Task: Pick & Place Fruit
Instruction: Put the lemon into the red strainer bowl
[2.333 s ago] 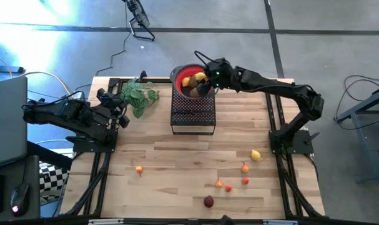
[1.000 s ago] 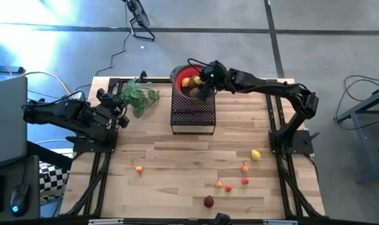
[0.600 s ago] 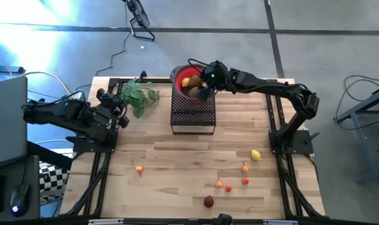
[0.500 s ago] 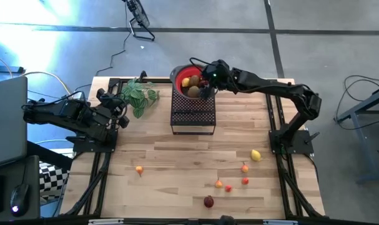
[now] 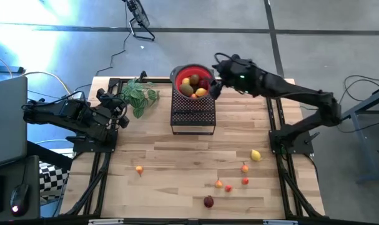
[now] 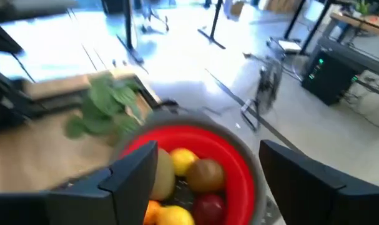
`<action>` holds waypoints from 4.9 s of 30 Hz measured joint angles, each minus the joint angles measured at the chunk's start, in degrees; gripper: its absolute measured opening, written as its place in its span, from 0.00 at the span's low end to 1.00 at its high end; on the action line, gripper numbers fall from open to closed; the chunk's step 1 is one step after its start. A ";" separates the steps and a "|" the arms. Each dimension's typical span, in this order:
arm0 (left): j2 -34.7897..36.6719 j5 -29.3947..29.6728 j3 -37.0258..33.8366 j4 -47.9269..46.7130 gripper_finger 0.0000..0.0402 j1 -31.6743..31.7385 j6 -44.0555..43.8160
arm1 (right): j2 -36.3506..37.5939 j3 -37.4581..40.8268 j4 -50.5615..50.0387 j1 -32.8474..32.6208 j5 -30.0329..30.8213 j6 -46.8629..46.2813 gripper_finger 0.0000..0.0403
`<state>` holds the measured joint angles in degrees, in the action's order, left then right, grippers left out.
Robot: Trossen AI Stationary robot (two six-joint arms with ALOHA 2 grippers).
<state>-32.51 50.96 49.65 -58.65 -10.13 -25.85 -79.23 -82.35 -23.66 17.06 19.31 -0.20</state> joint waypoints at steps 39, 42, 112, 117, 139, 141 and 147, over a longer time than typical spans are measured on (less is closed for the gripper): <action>0.02 0.13 0.00 0.02 0.00 0.02 0.00 | 11.39 -0.09 -63.44 -20.85 -9.43 -78.61 0.59; 0.01 0.11 0.00 0.03 0.00 0.01 0.02 | 10.91 -0.04 -66.25 -21.62 -9.44 -80.90 0.59; 0.02 0.07 -0.02 0.07 0.00 0.00 -0.22 | 4.44 45.13 -32.74 -33.22 -24.90 -97.55 0.59; 0.02 0.09 -0.02 0.07 0.00 0.02 -0.20 | 4.44 46.56 -28.94 -33.22 -25.40 -97.53 0.59; 0.01 0.09 -0.02 0.07 0.00 0.01 -0.20 | 4.44 48.46 -26.63 -33.24 -29.29 -97.05 0.59; 0.02 0.09 -0.01 0.07 0.00 0.01 -0.20 | 4.44 48.46 -26.61 -33.24 -29.02 -96.81 0.59; 0.02 0.09 -0.01 0.04 0.00 0.01 -0.20 | 4.05 48.46 -26.56 -33.24 -27.36 -95.94 0.59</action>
<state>-32.49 51.05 49.64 -58.61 -10.12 -26.04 -75.17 -33.89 -50.22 -16.19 -8.05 -96.14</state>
